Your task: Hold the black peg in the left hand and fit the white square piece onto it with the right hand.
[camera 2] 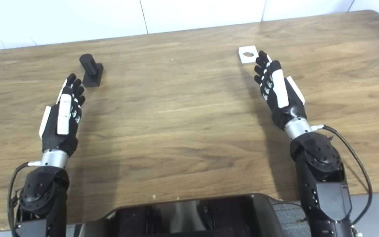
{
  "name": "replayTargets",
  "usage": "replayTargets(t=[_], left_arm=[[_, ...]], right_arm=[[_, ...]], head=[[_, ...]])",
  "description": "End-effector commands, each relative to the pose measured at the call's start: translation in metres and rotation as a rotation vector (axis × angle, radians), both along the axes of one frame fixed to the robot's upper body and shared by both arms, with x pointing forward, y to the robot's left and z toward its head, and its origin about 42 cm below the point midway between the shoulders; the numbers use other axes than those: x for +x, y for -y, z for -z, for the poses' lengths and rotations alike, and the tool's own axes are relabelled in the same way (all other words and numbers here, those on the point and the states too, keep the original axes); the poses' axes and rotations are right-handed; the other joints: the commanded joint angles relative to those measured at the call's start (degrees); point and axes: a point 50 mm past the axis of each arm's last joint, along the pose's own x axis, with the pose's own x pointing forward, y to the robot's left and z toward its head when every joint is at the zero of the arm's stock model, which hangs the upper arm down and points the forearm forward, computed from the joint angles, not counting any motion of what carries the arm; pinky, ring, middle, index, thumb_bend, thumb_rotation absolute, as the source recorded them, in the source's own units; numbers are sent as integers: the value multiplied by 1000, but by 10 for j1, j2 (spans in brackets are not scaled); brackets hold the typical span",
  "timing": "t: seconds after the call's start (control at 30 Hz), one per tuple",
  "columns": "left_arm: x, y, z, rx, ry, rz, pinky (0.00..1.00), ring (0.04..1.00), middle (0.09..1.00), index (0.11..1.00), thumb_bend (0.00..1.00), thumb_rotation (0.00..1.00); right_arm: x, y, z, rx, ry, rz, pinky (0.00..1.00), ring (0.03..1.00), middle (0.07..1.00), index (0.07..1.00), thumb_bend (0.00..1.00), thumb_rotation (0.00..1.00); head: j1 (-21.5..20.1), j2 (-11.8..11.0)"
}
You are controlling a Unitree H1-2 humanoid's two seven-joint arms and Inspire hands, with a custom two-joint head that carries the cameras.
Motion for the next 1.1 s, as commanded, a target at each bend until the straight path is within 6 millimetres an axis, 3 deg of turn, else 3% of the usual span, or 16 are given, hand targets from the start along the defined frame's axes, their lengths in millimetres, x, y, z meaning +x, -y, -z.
replayTargets(t=[0.0, 0.47, 0.83, 1.07], left_arm=[[5, -1, -17, 31, 62, 10, 1000, 1000, 1000, 1000, 554, 897], [9, 3, -14, 58, 80, -5, 1000, 1000, 1000, 1000, 577, 910], [15, 4, -10, 100, 87, -32, 1000, 1000, 1000, 1000, 627, 837], [18, 7, -10, 129, 71, -50, 1000, 1000, 1000, 1000, 647, 864]], right_arm=[[10, -1, -19, 7, 100, -16, 1000, 1000, 1000, 1000, 659, 1000], [10, 3, -11, 15, 105, -13, 1000, 1000, 1000, 1000, 629, 1000], [12, 6, 0, 33, 103, -20, 1000, 1000, 1000, 1000, 631, 1000], [13, 9, 5, 15, 102, -24, 1000, 1000, 1000, 1000, 623, 1000]], head=[[1, 0], [17, -35], [32, -67], [45, -89]])
